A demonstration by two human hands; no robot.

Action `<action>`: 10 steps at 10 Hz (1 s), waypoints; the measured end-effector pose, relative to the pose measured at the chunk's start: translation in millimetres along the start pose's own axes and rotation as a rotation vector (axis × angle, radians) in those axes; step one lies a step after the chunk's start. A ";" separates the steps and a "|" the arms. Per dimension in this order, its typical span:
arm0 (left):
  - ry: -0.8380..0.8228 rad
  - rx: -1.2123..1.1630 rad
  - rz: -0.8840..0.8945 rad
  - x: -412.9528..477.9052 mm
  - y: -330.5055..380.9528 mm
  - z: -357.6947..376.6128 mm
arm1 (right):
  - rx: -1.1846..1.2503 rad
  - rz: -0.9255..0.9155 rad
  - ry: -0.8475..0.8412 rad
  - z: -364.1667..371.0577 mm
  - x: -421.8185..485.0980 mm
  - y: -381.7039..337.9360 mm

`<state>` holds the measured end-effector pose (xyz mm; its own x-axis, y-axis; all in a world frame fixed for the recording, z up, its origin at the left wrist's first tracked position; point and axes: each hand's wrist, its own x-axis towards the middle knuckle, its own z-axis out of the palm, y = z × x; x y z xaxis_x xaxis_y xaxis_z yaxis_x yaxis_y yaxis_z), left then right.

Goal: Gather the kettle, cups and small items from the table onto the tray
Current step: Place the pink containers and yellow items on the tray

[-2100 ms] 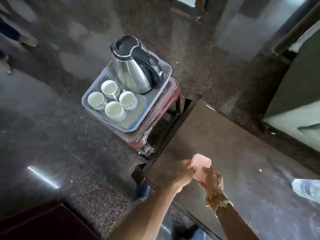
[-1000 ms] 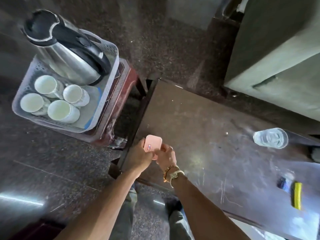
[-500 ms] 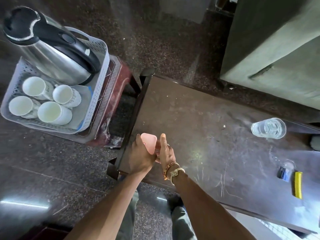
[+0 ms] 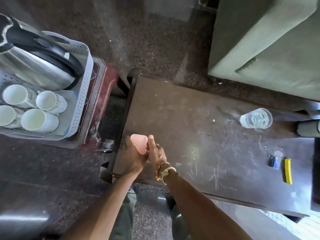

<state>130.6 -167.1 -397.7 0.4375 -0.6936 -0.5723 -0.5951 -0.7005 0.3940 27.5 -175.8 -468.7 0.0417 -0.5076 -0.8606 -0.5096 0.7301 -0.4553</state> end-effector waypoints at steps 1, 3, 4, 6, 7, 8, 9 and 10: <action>0.049 0.014 -0.001 -3.5 0.2 2.5 | -0.050 -0.017 0.031 -1.2 -2.9 -4.2; 0.144 0.019 -0.028 -8.3 -1.0 3.6 | -0.076 -0.028 0.123 -22.4 -42.7 -23.3; 0.207 0.006 0.045 -17.1 11.7 -4.9 | -0.081 -0.044 0.162 -39.2 -53.5 -26.8; 0.289 0.009 0.264 -48.0 48.1 -13.3 | -0.028 -0.077 0.278 -89.5 -94.1 -23.4; 0.261 -0.032 0.426 -72.4 72.1 1.3 | 0.011 -0.073 0.354 -117.2 -109.8 -2.6; 0.202 -0.008 0.579 -97.0 94.8 27.4 | 0.060 -0.029 0.442 -149.4 -122.3 24.4; 0.132 -0.004 0.659 -121.9 119.4 65.5 | 0.076 0.008 0.532 -185.1 -134.3 64.1; -0.071 -0.145 0.633 -150.4 149.0 113.9 | 0.145 0.048 0.649 -227.9 -142.8 111.6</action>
<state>-100.7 -148.0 -334.9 -0.0161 -0.9701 -0.2420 -0.6243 -0.1793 0.7603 -231.2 -126.1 -344.6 -0.5268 -0.6123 -0.5895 -0.3755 0.7899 -0.4849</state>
